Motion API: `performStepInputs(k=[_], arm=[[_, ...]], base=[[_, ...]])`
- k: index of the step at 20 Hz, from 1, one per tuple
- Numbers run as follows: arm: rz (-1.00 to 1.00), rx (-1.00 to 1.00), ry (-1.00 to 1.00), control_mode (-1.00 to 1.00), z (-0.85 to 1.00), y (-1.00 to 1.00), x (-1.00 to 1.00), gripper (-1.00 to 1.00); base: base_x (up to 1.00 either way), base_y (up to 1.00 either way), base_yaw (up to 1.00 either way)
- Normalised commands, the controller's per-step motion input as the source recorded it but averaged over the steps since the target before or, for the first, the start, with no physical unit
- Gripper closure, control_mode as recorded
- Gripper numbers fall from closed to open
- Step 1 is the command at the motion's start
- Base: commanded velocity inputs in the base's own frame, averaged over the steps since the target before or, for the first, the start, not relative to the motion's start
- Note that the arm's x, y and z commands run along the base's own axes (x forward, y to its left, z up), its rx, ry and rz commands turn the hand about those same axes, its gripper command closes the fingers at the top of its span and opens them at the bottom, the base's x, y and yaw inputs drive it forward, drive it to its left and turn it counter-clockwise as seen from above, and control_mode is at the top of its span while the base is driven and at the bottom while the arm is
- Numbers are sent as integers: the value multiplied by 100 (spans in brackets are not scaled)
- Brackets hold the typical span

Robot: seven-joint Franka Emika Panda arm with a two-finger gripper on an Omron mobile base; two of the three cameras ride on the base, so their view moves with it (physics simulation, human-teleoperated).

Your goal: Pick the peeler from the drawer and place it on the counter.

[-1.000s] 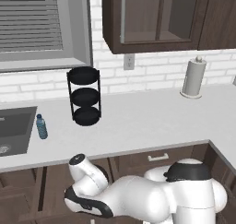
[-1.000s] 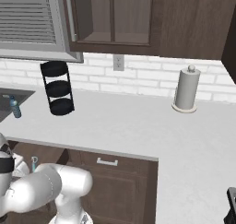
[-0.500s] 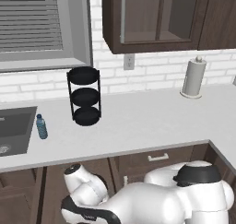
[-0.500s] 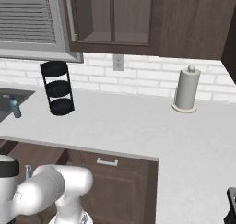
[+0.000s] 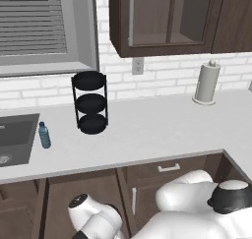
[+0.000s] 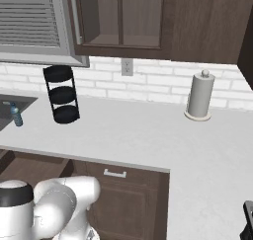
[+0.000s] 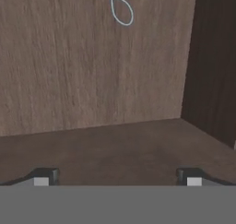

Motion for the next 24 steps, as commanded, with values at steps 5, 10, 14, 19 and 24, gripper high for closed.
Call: performStepInputs(k=[5, 10, 14, 19, 24], arm=[[0, -23, -13, -100, 61, 7, 23, -100], [3, -18, -12, -100, 78, 11, 56, -100], [11, -7, -4, -100, 16, 6, 69, -100], [22, 0, -4, -100, -6, 18, 44, -100], [30, 1, -5, -100, -23, 1, 23, -100]], base=[[0, 0, 0], [0, 0, 0], [0, 0, 0], [0, 0, 0], [0, 0, 0]])
